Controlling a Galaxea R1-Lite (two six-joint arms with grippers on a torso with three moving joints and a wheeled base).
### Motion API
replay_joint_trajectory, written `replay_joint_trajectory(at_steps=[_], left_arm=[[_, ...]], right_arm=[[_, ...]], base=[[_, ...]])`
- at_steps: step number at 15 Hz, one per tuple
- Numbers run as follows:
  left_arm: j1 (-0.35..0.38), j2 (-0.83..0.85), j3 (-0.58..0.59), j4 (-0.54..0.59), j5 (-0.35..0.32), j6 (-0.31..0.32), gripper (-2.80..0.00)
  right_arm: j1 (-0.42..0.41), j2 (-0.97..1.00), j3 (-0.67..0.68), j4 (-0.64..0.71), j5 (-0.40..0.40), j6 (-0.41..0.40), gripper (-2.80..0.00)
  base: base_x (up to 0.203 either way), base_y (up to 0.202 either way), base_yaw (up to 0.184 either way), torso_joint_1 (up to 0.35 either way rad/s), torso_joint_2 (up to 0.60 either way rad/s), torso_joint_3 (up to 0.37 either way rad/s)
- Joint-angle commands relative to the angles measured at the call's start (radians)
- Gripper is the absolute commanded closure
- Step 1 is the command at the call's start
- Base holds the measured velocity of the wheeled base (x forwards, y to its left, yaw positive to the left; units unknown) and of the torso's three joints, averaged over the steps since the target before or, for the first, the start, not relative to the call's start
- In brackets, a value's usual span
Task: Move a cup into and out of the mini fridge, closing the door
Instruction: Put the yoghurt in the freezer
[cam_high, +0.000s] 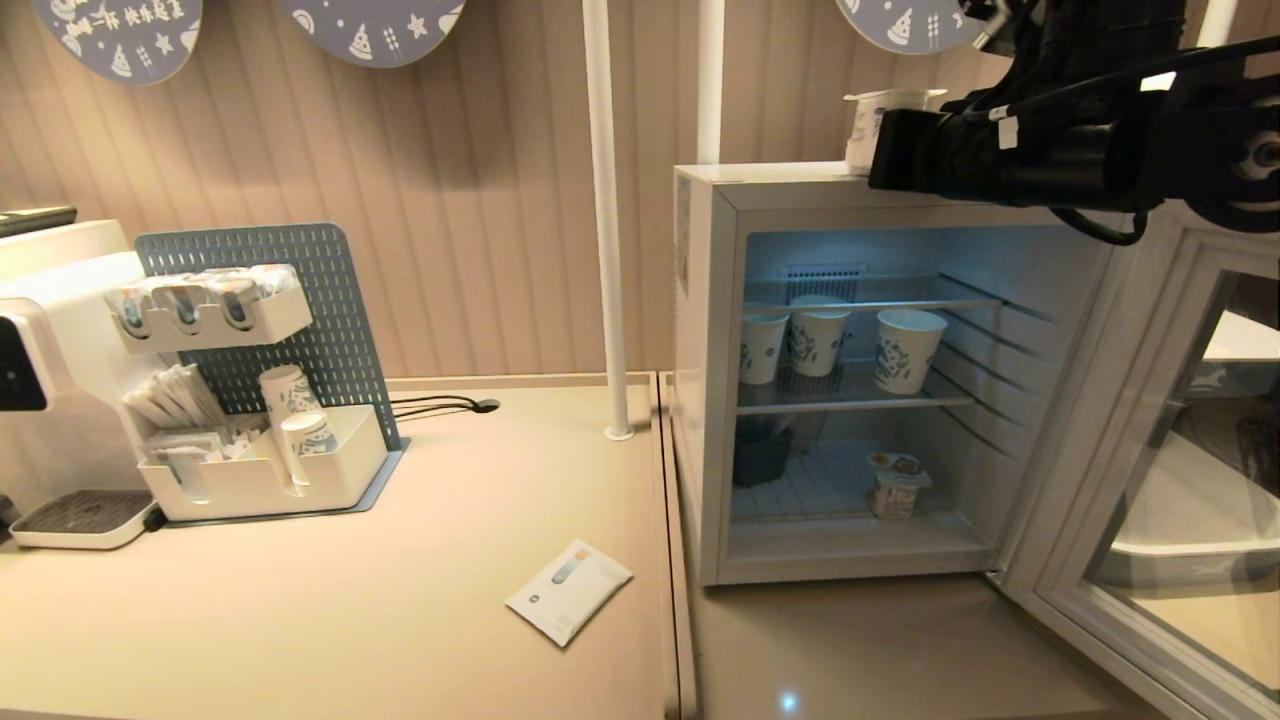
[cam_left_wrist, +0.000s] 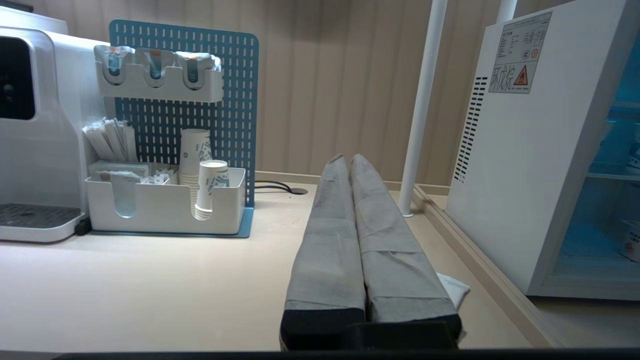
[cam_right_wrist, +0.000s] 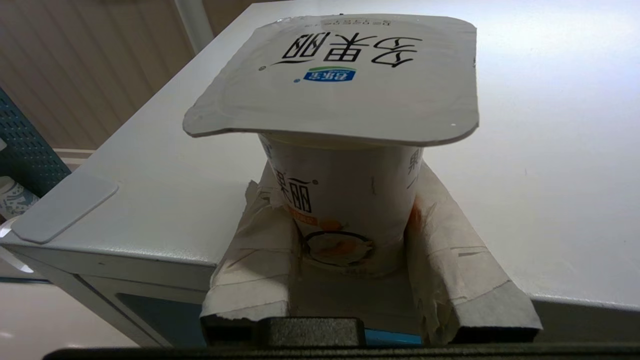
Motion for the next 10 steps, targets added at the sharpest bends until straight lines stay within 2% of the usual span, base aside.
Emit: replay_joint_trajectory(at_steps=[1, 7, 10], left_arm=[[0.002, 0.002, 0.04, -0.002, 0.001, -0.001, 0.0], [0.001, 0.002, 0.04, -0.002, 0.001, -0.001, 0.0], [0.002, 0.002, 0.04, -0.002, 0.001, -0.001, 0.0]], right_arm=[[0.0, -0.04, 0.011, 0.001, -0.001, -0.001, 0.0], [0.021, -0.217, 0.126, 0.02, -0.002, -0.003, 0.0], [0.059, -0.371, 0.271, 0.015, -0.01, -0.002, 0.0]], base=[[0.0, 0.0, 0.0, 0.0, 0.0, 0.0], [0.0, 0.0, 0.0, 0.0, 0.0, 0.0], [0.0, 0.0, 0.0, 0.0, 0.0, 0.0]])
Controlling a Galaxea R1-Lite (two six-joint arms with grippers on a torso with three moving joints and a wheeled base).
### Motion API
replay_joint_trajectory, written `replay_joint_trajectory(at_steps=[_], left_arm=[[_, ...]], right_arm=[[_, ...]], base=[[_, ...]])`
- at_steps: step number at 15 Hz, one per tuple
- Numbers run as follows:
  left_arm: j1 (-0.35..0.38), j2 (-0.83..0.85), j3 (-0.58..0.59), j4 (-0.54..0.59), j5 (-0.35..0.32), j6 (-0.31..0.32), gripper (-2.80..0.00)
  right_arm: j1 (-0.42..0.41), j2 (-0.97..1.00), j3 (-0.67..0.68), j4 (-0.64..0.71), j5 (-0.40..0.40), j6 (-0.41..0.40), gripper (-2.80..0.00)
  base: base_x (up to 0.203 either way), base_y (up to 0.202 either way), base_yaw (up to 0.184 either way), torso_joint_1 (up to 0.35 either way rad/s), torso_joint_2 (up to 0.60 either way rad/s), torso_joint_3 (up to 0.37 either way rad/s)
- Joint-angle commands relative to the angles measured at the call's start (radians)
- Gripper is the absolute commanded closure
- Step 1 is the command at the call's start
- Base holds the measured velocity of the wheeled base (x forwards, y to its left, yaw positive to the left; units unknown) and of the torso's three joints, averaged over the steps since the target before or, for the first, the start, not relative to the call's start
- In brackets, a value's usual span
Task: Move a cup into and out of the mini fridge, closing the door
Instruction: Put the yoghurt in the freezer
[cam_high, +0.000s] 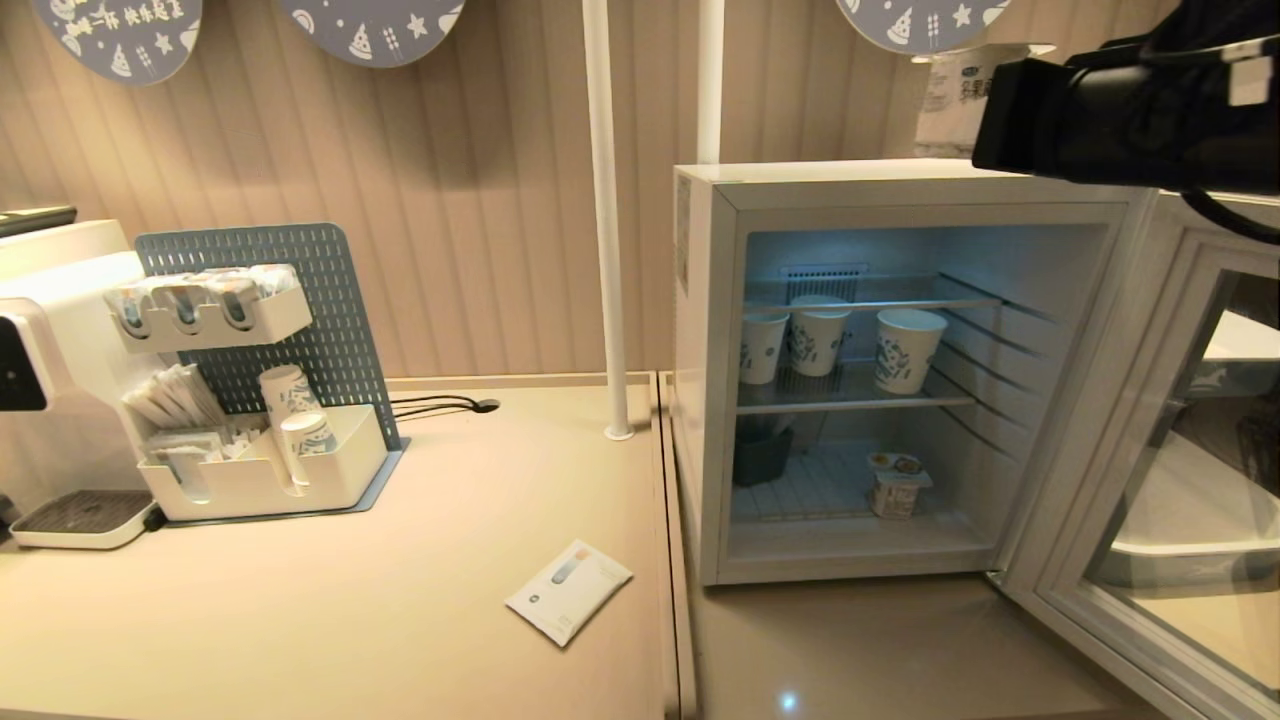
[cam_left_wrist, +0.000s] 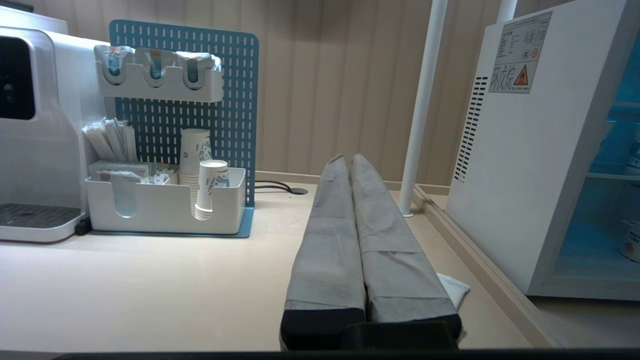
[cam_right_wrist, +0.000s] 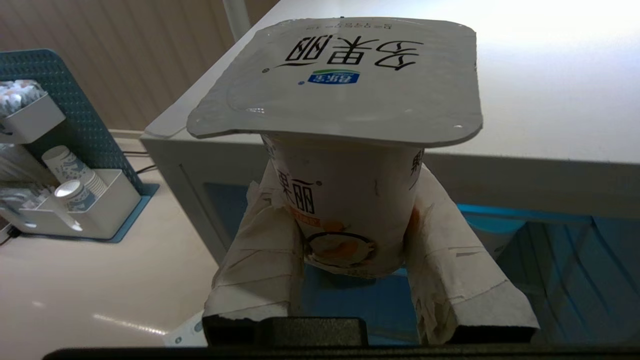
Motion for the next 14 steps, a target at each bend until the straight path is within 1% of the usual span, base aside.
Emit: replay_joint_trajectory(at_steps=[1, 3, 6, 9, 11, 12, 14], left_arm=[[-0.001, 0.002, 0.04, -0.002, 0.0, 0.0, 0.0], [0.001, 0.002, 0.04, -0.002, 0.0, 0.0, 0.0], [0.001, 0.002, 0.04, -0.002, 0.0, 0.0, 0.0], [0.001, 0.002, 0.04, -0.002, 0.0, 0.0, 0.0], [-0.001, 0.002, 0.04, -0.002, 0.0, 0.0, 0.0], [-0.001, 0.002, 0.04, -0.002, 0.0, 0.0, 0.0], [0.0, 0.002, 0.04, -0.002, 0.0, 0.0, 0.0]], right_arm=[[0.027, -0.147, 0.099, -0.003, -0.005, 0.0, 0.0], [0.063, -0.263, 0.24, -0.005, -0.009, 0.0, 0.0], [0.097, -0.377, 0.473, -0.035, -0.011, 0.01, 0.0], [0.103, -0.422, 0.73, -0.187, -0.01, 0.013, 0.0], [0.104, -0.402, 0.883, -0.339, -0.007, 0.016, 0.0], [0.105, -0.357, 0.931, -0.42, -0.007, 0.017, 0.0], [0.104, -0.254, 0.986, -0.532, -0.007, 0.02, 0.0]], base=[[0.0, 0.0, 0.0, 0.0, 0.0, 0.0], [0.0, 0.0, 0.0, 0.0, 0.0, 0.0], [0.0, 0.0, 0.0, 0.0, 0.0, 0.0], [0.0, 0.0, 0.0, 0.0, 0.0, 0.0], [0.0, 0.0, 0.0, 0.0, 0.0, 0.0], [0.0, 0.0, 0.0, 0.0, 0.0, 0.0], [0.0, 0.0, 0.0, 0.0, 0.0, 0.0]])
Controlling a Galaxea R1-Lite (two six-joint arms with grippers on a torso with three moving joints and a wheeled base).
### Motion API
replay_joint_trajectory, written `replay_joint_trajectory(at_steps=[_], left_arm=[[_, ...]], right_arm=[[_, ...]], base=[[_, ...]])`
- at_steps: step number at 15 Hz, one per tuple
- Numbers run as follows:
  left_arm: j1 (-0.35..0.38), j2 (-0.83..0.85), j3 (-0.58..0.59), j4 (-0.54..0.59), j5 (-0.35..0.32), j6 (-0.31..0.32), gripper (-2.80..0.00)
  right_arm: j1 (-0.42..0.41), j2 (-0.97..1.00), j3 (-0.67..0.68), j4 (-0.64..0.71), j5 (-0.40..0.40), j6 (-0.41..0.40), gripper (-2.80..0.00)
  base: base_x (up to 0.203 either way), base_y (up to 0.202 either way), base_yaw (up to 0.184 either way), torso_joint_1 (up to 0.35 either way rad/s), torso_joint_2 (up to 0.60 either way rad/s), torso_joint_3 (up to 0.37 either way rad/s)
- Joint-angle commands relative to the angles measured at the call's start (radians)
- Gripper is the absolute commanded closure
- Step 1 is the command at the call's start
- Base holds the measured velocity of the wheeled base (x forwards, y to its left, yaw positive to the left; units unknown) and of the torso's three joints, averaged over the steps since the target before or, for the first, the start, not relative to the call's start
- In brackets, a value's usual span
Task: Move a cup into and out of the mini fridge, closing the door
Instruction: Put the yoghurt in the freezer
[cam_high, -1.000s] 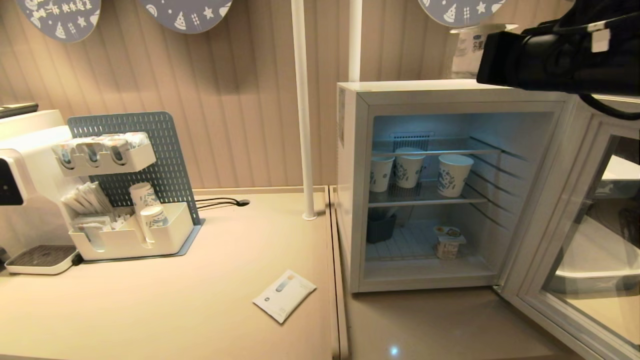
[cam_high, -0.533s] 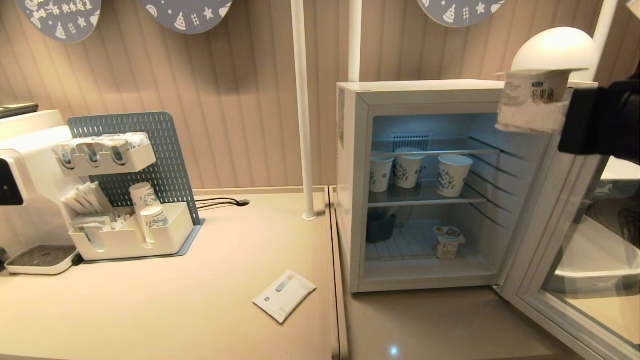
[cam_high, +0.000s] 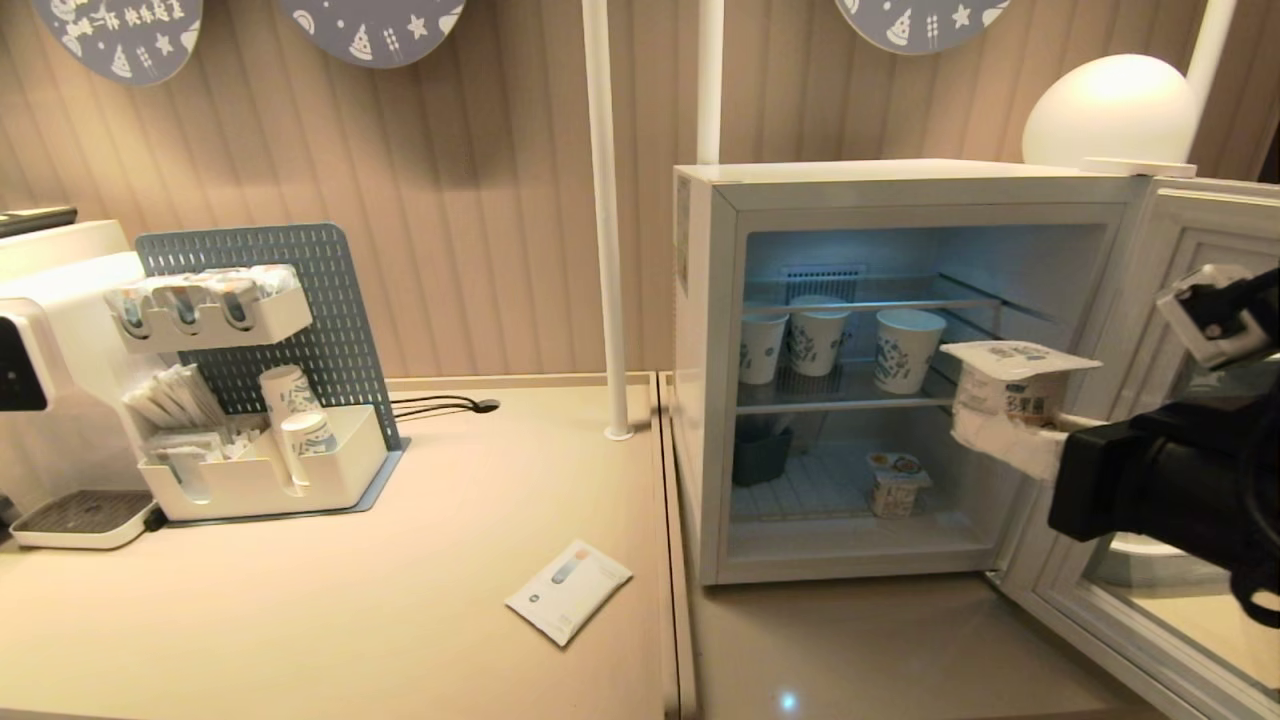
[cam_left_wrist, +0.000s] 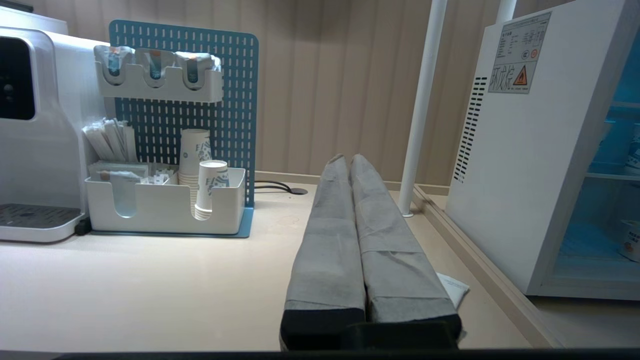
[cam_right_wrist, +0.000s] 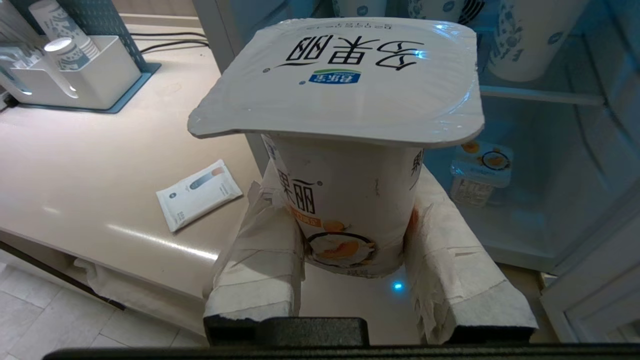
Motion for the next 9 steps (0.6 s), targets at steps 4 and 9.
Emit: replay_joint_trajectory(at_steps=[4, 9], left_arm=[[0.001, 0.002, 0.04, -0.002, 0.001, -0.001, 0.0], [0.001, 0.002, 0.04, -0.002, 0.001, -0.003, 0.0]], right_arm=[[-0.004, 0.253, 0.079, -0.241, -0.001, 0.02, 0.0], [-0.042, 0.403, 0.095, -0.382, 0.007, 0.064, 0.0]], base=[[0.0, 0.0, 0.0, 0.0, 0.0, 0.0], [0.0, 0.0, 0.0, 0.0, 0.0, 0.0]])
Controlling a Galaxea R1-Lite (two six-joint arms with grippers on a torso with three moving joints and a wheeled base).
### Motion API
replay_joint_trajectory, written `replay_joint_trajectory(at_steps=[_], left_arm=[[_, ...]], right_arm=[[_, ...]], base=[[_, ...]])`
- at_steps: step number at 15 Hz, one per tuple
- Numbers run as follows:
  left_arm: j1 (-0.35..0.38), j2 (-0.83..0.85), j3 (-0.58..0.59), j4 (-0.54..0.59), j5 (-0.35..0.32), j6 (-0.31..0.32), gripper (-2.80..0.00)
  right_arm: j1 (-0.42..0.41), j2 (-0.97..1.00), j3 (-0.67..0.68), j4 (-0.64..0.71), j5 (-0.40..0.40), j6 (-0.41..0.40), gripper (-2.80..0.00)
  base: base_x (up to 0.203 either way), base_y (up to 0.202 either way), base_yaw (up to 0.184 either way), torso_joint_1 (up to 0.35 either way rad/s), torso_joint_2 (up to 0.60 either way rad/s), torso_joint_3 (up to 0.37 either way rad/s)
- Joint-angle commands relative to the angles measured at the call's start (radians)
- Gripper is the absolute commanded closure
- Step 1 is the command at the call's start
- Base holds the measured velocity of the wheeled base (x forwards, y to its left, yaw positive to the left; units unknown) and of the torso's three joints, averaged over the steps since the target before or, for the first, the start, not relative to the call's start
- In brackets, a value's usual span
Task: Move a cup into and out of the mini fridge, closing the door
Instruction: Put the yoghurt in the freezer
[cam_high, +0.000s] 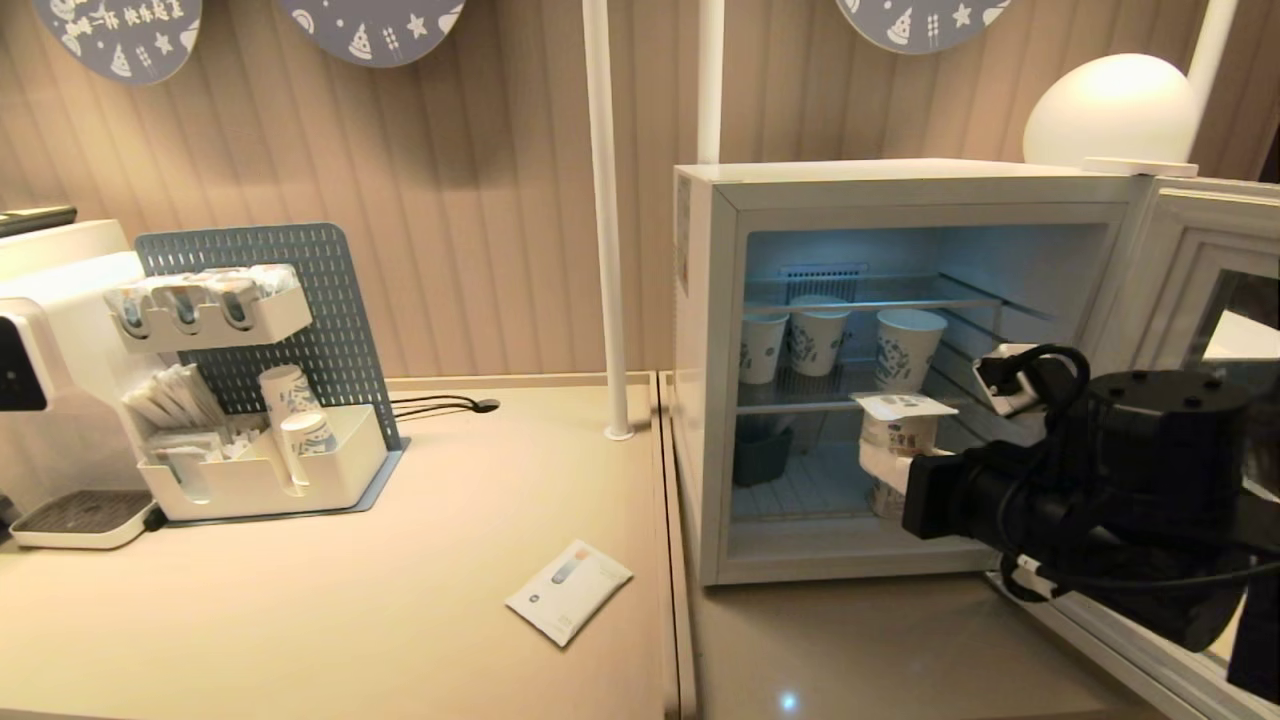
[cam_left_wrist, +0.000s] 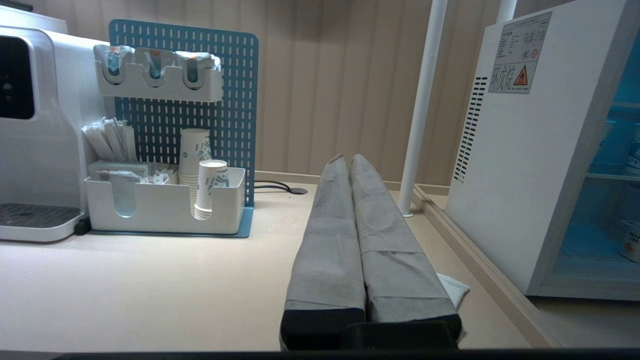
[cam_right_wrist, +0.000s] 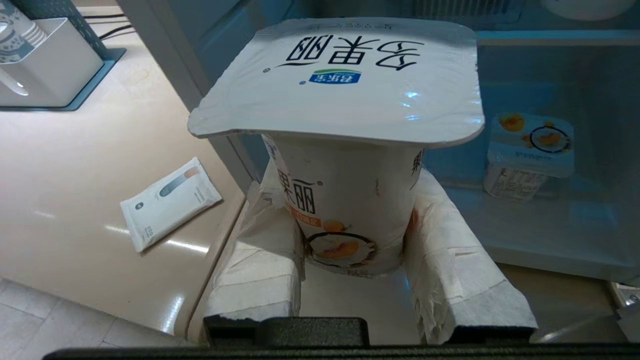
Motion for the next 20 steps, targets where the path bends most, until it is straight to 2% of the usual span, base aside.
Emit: replay_joint_trajectory(at_steps=[1, 4, 8, 12, 20], left_arm=[[-0.001, 0.002, 0.04, -0.002, 0.0, -0.001, 0.0], [-0.001, 0.002, 0.04, -0.002, 0.0, -0.001, 0.0], [0.001, 0.002, 0.04, -0.002, 0.0, -0.001, 0.0], [-0.001, 0.002, 0.04, -0.002, 0.0, -0.001, 0.0], [0.001, 0.002, 0.04, -0.002, 0.0, -0.001, 0.0]], right_arm=[[-0.01, 0.072, 0.016, -0.02, 0.003, 0.003, 0.0], [-0.025, 0.174, 0.037, -0.094, 0.005, 0.003, 0.0], [-0.048, 0.384, 0.065, -0.325, 0.006, 0.0, 0.0], [-0.068, 0.562, 0.025, -0.49, 0.004, -0.008, 0.0], [-0.109, 0.707, -0.157, -0.484, -0.015, -0.032, 0.0]], base=[[0.0, 0.0, 0.0, 0.0, 0.0, 0.0], [0.0, 0.0, 0.0, 0.0, 0.0, 0.0], [0.0, 0.0, 0.0, 0.0, 0.0, 0.0], [0.0, 0.0, 0.0, 0.0, 0.0, 0.0], [0.0, 0.0, 0.0, 0.0, 0.0, 0.0]])
